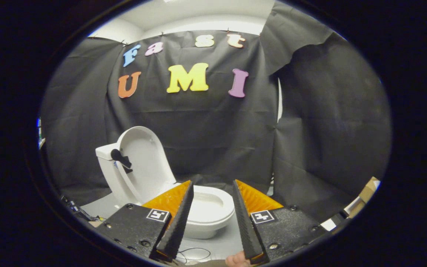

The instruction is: Open the toilet lid.

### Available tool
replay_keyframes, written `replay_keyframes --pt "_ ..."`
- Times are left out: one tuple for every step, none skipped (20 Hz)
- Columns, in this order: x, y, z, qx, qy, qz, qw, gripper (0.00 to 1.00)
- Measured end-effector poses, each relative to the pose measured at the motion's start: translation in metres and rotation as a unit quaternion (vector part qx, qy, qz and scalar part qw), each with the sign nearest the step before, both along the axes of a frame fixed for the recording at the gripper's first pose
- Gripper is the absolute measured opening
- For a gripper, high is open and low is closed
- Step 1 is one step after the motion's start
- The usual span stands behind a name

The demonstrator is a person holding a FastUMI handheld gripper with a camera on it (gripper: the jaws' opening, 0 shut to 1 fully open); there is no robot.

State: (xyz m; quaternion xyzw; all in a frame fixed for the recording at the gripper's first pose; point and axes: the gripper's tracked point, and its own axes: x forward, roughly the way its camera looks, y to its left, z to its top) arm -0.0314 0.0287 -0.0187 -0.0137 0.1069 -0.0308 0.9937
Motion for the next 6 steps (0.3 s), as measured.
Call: replay_keyframes --pt "0.002 0.000 -0.002 0.009 -0.001 0.005 1.000 0.96" --pt "0.002 0.007 0.001 0.027 -0.006 0.015 1.000 0.98" --pt "-0.003 0.005 0.009 0.045 -0.014 0.020 0.999 1.00" --pt "-0.003 0.006 0.010 0.058 -0.021 0.024 0.998 1.00" --pt "-0.001 0.007 0.009 0.067 -0.024 0.027 0.997 1.00" --pt "0.000 0.008 0.008 0.070 -0.027 0.028 0.997 1.00"
